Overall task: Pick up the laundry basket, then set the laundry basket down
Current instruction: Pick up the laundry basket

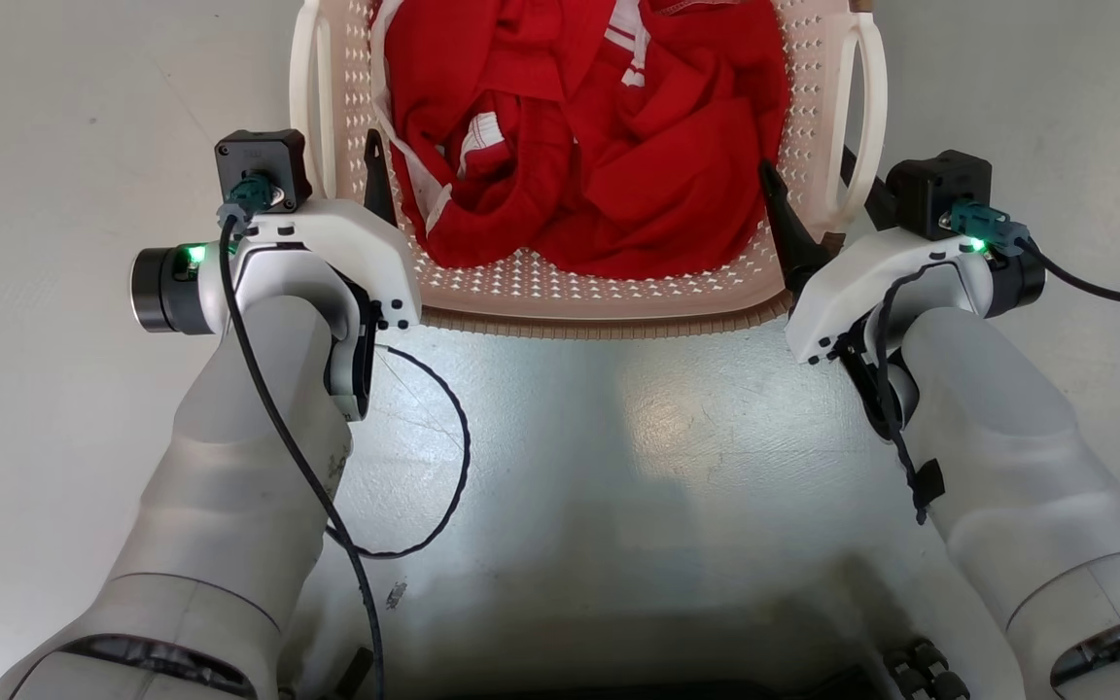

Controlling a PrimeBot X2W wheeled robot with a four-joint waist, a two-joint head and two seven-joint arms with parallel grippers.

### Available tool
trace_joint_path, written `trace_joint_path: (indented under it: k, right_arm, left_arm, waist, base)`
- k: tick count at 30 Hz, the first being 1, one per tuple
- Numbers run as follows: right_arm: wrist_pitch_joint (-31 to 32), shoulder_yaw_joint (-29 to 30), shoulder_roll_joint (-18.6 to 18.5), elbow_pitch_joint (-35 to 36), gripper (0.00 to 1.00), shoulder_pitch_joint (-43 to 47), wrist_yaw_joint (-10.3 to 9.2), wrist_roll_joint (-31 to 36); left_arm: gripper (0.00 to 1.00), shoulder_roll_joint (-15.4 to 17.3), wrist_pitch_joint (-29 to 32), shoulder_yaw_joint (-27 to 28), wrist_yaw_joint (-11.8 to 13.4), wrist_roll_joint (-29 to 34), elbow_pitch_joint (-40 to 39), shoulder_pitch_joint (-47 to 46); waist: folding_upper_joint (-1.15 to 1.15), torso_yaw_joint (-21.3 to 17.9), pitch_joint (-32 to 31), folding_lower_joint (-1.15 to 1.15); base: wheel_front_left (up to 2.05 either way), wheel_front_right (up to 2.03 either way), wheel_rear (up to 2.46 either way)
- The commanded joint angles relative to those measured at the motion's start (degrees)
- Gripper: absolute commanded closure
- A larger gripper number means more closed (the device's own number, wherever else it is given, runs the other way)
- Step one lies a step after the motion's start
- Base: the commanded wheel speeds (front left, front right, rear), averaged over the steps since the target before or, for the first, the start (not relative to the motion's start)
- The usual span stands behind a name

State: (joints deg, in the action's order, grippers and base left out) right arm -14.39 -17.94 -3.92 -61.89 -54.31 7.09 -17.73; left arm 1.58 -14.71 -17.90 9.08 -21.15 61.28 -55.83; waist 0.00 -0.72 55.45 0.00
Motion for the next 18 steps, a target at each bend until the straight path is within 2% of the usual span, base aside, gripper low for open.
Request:
trace_joint_path:
  k: [1, 7, 8, 9, 10, 12, 15, 18]
  right_arm:
    - [-0.6, -0.7, 1.0, 0.1, 0.00, 1.9, 0.40, -0.3]
    - [-0.6, -0.4, 1.0, -0.2, 0.00, 1.7, 0.40, -0.4]
    - [-0.6, -0.5, 1.0, -0.2, 0.00, 1.7, 0.40, -0.6]
    - [-0.6, -0.5, 1.0, -0.3, 0.12, 1.7, 0.40, -0.8]
    - [-0.6, -0.5, 1.0, -0.4, 0.40, 1.7, 0.40, -1.1]
    - [-0.6, -0.7, 1.0, -0.5, 0.75, 1.7, 0.40, -1.8]
    - [-0.6, -0.9, 1.0, -0.6, 0.77, 1.8, 0.40, -3.0]
    - [-0.6, -1.1, 1.0, -0.7, 0.89, 2.0, 0.40, -3.7]
  left_arm:
    - [0.00, 1.3, -0.3, 0.7, 0.7, -0.4, -0.7, 0.6]
    - [0.00, 1.3, -0.3, 0.4, 0.6, -0.3, -0.9, 0.4]
    - [0.14, 1.3, -0.3, 0.3, 0.3, -0.4, -0.9, 0.3]
    - [0.42, 1.3, -0.3, 0.3, 0.0, -0.5, -1.0, 0.3]
    - [0.99, 1.3, -0.3, 0.1, -0.3, -0.6, -0.9, 0.2]
    - [1.00, 1.3, -0.3, -0.2, -0.7, -0.9, -0.9, 0.1]
    - [1.00, 1.3, -0.3, -0.9, -0.8, -1.2, -0.8, -0.1]
    - [1.00, 1.3, -0.3, -1.6, -0.8, -1.8, -0.6, -0.2]
  waist:
    - [0.00, 0.0, 0.0, 0.00]
    - [0.00, 0.1, 0.2, 0.00]
    - [0.00, 0.0, 0.3, 0.00]
    - [0.00, 0.0, 0.3, 0.00]
    - [0.00, -0.1, 0.4, 0.00]
    - [0.00, -0.1, 0.5, 0.00]
    - [0.00, -0.3, 0.6, 0.00]
    - [0.00, -0.3, 0.6, 0.00]
  base:
    - [0.00, 0.00, 0.00]
    - [0.00, 0.00, 0.00]
    - [0.00, 0.00, 0.00]
    - [0.00, 0.00, 0.00]
    - [0.00, 0.00, 0.00]
    - [0.00, 0.00, 0.00]
    - [0.00, 0.00, 0.00]
    - [0.00, 0.00, 0.00]
